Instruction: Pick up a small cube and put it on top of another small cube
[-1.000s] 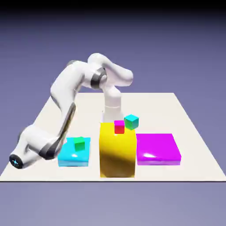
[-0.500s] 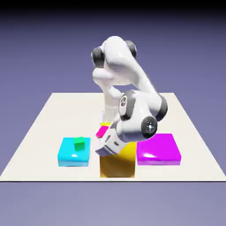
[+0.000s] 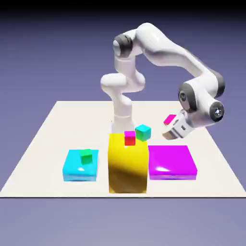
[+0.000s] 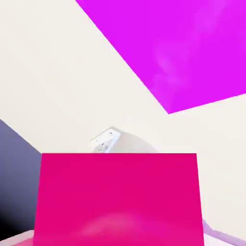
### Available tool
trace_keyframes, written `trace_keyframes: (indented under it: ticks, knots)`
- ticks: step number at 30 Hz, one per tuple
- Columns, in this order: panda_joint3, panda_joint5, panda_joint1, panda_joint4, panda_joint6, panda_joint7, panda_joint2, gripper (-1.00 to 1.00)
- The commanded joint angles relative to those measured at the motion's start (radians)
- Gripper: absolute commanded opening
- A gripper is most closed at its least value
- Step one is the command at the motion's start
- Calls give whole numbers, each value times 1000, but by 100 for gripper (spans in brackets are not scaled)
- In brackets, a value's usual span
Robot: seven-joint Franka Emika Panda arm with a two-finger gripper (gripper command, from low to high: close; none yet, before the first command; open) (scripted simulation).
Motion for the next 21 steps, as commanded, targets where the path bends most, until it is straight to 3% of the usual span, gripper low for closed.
trace_keyframes:
  ticks: [1, 21]
  knots:
    - [-9, 39, -6, -14, 5, 43, -5, -100]
    - [-278, 754, -201, -239, 61, 871, -121, -100]
